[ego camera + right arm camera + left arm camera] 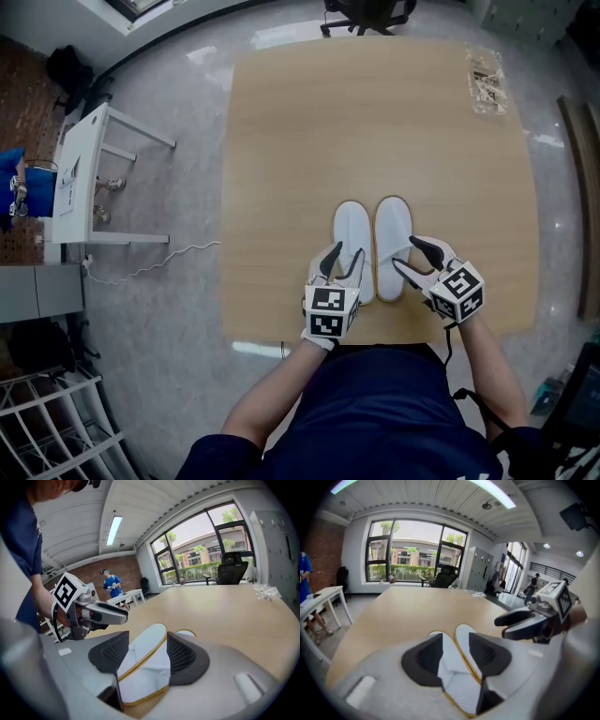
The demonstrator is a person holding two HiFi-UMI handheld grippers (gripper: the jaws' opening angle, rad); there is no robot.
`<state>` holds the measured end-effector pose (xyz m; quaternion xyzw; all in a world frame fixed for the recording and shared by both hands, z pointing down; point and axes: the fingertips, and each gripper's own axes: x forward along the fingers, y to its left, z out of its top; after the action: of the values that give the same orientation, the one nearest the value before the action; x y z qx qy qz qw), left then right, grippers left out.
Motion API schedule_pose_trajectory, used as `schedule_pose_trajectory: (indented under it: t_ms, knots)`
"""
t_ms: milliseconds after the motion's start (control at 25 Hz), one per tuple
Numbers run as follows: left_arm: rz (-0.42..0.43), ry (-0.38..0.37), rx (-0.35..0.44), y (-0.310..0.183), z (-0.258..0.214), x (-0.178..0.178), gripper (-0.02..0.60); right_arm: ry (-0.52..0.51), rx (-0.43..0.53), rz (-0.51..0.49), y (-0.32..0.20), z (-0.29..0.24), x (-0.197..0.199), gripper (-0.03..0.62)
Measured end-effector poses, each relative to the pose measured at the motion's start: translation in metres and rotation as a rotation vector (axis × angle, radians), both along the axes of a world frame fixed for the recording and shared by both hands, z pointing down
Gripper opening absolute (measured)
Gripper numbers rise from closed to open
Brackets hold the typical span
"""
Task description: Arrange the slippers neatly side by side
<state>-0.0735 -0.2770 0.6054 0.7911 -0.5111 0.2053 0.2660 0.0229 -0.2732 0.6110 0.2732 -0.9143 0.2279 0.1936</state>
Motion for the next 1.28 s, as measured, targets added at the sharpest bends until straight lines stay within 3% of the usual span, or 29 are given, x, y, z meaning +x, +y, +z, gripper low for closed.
schedule_pose_trajectory:
  t_ms: [80, 200, 320, 440, 800, 1040, 1280]
  knots:
    - [0.051, 0.013, 0.055, 0.004, -0.024, 0.003, 0.162, -0.046, 0.004, 0.053, -0.003, -0.016, 0.006, 0.249]
    - [0.134, 0.031, 0.117, 0.015, -0.051, 0.006, 0.082, -0.089, 0.019, 0.125, -0.005, -0.039, 0.013, 0.206]
    - [0.149, 0.04, 0.154, 0.024, -0.07, 0.003, 0.013, -0.113, 0.043, 0.185, -0.003, -0.06, 0.019, 0.14]
    - [0.162, 0.066, 0.181, 0.029, -0.089, 0.01, 0.003, -0.147, 0.058, 0.251, -0.001, -0.081, 0.025, 0.018]
    - [0.226, 0.256, 0.289, 0.031, -0.162, 0.052, 0.003, -0.219, 0.202, 0.342, 0.009, -0.155, 0.03, 0.012]
    - [0.231, 0.263, 0.298, 0.034, -0.181, 0.054, 0.003, -0.235, 0.295, 0.359, 0.01, -0.191, 0.033, 0.012]
    - [0.225, 0.299, 0.287, 0.031, -0.172, 0.058, 0.003, -0.238, 0.299, 0.347, 0.009, -0.19, 0.03, 0.012]
